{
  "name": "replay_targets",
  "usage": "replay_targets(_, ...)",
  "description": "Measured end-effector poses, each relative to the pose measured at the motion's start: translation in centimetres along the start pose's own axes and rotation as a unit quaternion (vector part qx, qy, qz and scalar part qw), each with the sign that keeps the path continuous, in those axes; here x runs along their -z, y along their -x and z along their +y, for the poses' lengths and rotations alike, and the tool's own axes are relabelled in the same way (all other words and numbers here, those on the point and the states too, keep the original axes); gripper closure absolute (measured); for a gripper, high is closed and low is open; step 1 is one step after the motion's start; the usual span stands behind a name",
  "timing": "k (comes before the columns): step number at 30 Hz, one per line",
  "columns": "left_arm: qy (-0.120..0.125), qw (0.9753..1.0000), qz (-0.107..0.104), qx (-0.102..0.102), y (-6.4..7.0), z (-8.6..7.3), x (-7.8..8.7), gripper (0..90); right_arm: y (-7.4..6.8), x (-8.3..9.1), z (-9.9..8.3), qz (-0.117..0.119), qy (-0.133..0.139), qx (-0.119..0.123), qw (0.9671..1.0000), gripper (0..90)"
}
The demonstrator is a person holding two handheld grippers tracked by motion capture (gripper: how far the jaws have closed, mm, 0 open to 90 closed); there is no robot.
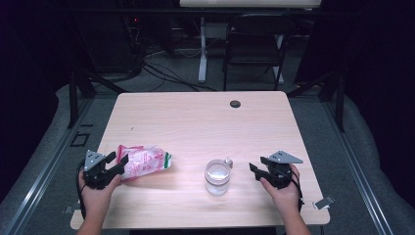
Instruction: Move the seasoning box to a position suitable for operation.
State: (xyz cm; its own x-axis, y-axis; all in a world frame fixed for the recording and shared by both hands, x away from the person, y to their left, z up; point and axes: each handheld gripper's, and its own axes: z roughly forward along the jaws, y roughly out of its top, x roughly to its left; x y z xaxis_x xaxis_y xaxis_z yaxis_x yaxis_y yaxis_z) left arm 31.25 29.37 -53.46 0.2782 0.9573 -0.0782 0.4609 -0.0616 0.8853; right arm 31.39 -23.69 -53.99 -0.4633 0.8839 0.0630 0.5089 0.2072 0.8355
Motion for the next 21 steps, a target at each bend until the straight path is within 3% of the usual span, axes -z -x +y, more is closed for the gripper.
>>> replay_targets(16,-0.002,1.0,-0.002,-0.002,0.2,0.0,0.4,47.1,-0.9,0.2,0.7,0.019,0.013,0.017,0.9996,50.6)
replay_targets(19,-0.004,0.9999,0.006,0.007,0.5,0.1,0.7,47.2,-1.2,0.0,1.0,0.031,0.008,0.028,0.9991,53.0)
replay_targets(21,0.003,0.9999,-0.002,0.015,0.8,0.2,1.0,47.2,-1.4,0.0,1.3,0.04,0.006,0.029,0.9988,54.4)
